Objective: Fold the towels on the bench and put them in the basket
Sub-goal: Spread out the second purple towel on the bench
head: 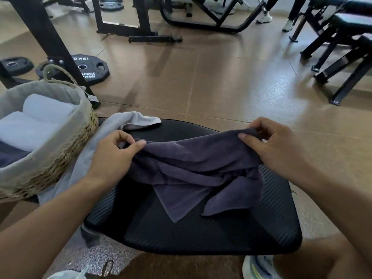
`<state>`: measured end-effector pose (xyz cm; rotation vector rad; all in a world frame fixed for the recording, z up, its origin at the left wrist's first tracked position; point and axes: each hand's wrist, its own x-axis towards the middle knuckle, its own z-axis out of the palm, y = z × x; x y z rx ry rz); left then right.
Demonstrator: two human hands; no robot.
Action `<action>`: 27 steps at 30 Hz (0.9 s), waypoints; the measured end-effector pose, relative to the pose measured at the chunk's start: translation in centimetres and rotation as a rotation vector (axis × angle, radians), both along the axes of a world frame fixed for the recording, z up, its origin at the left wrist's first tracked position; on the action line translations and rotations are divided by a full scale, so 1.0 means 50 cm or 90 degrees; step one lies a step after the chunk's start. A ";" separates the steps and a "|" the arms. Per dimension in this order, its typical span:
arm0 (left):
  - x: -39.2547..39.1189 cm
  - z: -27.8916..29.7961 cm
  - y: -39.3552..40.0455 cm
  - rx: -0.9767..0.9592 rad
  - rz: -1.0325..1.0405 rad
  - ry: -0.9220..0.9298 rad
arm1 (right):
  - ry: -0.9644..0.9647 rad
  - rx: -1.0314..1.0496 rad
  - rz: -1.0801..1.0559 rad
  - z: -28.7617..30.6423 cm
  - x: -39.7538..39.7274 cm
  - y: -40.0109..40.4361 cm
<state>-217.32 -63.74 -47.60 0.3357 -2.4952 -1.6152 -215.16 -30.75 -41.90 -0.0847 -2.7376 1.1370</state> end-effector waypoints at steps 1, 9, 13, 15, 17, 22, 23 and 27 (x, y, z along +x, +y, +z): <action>0.001 -0.001 -0.001 -0.025 0.013 0.022 | 0.015 0.006 -0.026 0.000 -0.003 0.003; 0.002 0.041 0.022 -0.005 0.094 0.162 | 0.115 0.064 -0.113 0.004 -0.026 -0.009; 0.039 0.031 0.074 0.016 0.001 0.123 | 0.004 0.107 -0.046 -0.025 -0.013 -0.056; 0.069 0.024 0.108 0.040 -0.075 0.095 | -0.036 0.041 0.018 -0.041 0.008 -0.089; 0.099 0.023 0.140 0.085 -0.145 0.054 | -0.085 -0.082 0.082 -0.049 0.034 -0.123; 0.122 0.017 0.158 0.196 -0.160 -0.025 | -0.175 -0.331 0.234 -0.056 0.075 -0.156; 0.120 0.017 0.155 0.232 -0.151 -0.043 | -0.167 -0.318 0.257 -0.057 0.076 -0.153; 0.108 0.015 0.145 0.394 -0.143 -0.097 | -0.120 -0.195 0.291 -0.056 0.066 -0.141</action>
